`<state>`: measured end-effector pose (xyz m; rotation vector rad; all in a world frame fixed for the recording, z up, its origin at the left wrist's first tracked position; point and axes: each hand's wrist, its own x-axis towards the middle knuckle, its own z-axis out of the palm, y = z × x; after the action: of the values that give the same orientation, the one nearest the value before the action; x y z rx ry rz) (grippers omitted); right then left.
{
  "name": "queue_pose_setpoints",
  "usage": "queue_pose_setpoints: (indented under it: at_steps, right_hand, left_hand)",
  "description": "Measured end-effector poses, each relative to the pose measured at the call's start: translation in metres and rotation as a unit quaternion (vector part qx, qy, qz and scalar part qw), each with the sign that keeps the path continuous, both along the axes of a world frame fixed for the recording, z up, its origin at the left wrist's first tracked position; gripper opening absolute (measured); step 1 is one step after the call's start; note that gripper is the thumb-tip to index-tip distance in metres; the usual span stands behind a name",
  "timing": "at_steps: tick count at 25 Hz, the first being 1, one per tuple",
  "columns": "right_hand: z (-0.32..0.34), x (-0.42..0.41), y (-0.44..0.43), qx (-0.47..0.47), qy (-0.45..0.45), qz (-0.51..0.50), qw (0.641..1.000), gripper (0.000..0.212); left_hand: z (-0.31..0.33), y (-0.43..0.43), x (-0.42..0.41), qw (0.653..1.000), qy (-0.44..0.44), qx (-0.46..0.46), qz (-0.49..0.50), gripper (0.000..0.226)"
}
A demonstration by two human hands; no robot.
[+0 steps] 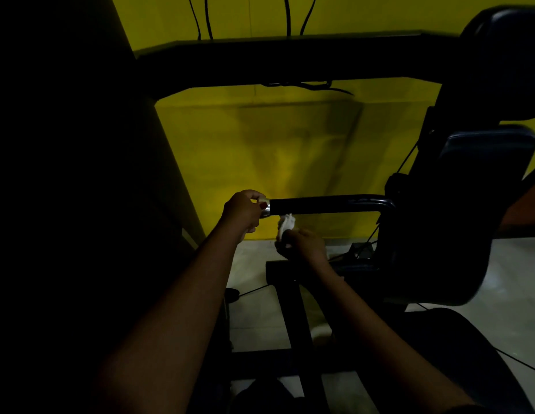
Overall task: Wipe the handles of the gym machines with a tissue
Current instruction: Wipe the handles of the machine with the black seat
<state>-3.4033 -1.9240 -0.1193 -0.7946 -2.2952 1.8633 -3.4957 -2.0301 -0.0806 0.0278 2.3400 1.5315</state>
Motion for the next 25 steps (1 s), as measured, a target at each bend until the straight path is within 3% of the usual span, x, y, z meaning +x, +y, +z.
queue_pose_setpoints:
  at_steps: [2,4,6,8,13,17,20,23,25]
  right_hand:
    - [0.003,0.013,0.000,0.065,0.115,-0.125,0.983,0.017]
    - [0.014,0.010,0.012,0.243,0.206,-0.205,0.926,0.013]
    - [0.020,-0.013,0.037,0.417,0.219,-0.163,0.867,0.011]
    - [0.018,-0.035,0.046,0.514,0.190,-0.045,0.835,0.020]
    - [0.024,-0.053,0.026,0.551,0.107,0.174,0.809,0.039]
    - [0.041,-0.047,0.046,0.456,0.147,0.291,0.828,0.040]
    - [0.059,-0.043,0.089,0.466,0.065,0.305,0.828,0.035]
    - [0.071,-0.046,0.110,0.528,-0.075,0.277,0.799,0.029]
    - [0.074,-0.070,0.093,0.490,-0.114,0.318,0.803,0.026]
  left_hand:
    - [0.000,-0.001,-0.001,1.000,-0.007,0.004,0.005,0.017]
    - [-0.001,0.000,-0.001,1.000,-0.008,0.007,0.007,0.016]
    - [-0.001,0.000,-0.002,1.000,-0.010,0.004,0.008,0.013]
    - [-0.001,0.001,-0.001,1.000,-0.009,0.000,0.006,0.017]
    - [-0.001,0.001,-0.001,1.000,-0.020,0.004,0.017,0.021]
    - [0.003,0.001,0.002,1.000,-0.025,0.004,0.015,0.021]
    - [0.000,-0.001,0.005,0.999,-0.018,0.013,0.023,0.019]
    - [-0.005,-0.001,0.002,0.999,-0.007,0.013,0.028,0.018]
    - [-0.004,-0.002,-0.001,1.000,-0.013,0.010,0.026,0.018]
